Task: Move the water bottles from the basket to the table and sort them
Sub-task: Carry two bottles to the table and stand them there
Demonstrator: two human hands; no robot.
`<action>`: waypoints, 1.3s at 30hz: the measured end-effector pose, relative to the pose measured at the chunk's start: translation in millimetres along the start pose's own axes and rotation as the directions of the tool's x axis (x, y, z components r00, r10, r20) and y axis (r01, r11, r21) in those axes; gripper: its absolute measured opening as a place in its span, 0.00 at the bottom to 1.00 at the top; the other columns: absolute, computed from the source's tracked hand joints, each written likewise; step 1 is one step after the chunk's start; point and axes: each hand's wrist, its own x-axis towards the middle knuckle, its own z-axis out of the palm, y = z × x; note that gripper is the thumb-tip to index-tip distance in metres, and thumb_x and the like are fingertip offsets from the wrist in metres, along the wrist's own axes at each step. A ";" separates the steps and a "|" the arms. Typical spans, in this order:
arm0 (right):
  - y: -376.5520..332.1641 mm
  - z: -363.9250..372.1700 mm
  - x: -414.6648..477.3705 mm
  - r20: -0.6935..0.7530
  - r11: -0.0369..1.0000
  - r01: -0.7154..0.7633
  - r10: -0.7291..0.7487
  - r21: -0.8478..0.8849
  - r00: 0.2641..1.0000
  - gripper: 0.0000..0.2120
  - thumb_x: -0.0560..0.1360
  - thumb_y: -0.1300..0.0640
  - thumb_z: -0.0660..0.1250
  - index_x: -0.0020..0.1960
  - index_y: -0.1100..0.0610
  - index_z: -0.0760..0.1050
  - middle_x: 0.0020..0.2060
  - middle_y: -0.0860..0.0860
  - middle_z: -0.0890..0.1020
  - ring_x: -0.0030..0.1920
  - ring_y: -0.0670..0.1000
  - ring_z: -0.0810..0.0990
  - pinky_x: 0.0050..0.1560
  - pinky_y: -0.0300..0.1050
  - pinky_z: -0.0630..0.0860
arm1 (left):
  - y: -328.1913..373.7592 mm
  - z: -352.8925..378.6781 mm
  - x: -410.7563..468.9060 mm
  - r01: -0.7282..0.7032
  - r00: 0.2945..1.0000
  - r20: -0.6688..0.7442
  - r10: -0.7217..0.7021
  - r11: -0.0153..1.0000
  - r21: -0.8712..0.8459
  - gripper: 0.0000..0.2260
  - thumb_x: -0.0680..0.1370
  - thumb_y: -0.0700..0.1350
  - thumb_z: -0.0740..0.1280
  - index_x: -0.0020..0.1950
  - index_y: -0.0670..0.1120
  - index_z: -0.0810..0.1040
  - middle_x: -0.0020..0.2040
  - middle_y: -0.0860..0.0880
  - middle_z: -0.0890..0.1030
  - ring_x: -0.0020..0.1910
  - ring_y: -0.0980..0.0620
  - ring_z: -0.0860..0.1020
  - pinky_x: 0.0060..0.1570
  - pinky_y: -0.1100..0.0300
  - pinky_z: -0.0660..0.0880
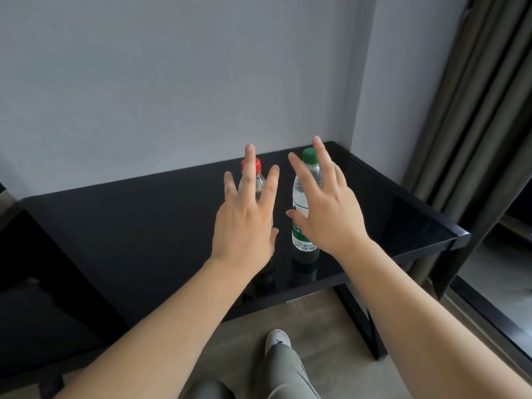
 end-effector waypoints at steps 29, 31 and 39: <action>68.4 28.0 26.5 0.057 0.985 -0.153 0.158 -0.080 0.986 0.39 0.69 0.59 0.81 0.75 0.52 0.66 0.83 0.50 0.43 0.76 0.60 0.61 0.41 0.50 0.84 | 43.7 63.5 73.1 0.013 1.000 0.001 -0.013 0.988 -0.156 0.46 0.69 0.42 0.82 0.80 0.49 0.60 0.83 0.45 0.39 0.70 0.43 0.70 0.50 0.52 0.83; 81.6 29.5 28.9 0.051 0.985 -0.153 0.158 -0.083 0.986 0.40 0.69 0.59 0.81 0.75 0.53 0.66 0.83 0.50 0.42 0.76 0.60 0.62 0.41 0.51 0.84 | 51.7 69.0 82.4 0.005 1.000 -0.002 -0.005 0.987 -0.162 0.45 0.69 0.42 0.82 0.80 0.48 0.60 0.83 0.45 0.39 0.70 0.42 0.69 0.51 0.52 0.82; 127.1 28.9 40.7 0.055 0.981 -0.166 0.172 -0.101 0.984 0.38 0.69 0.61 0.80 0.74 0.54 0.67 0.82 0.51 0.42 0.75 0.60 0.63 0.41 0.50 0.83 | 83.1 85.7 117.7 -0.030 0.999 0.021 0.035 0.981 -0.194 0.45 0.71 0.40 0.80 0.81 0.47 0.58 0.83 0.44 0.37 0.70 0.41 0.68 0.54 0.52 0.82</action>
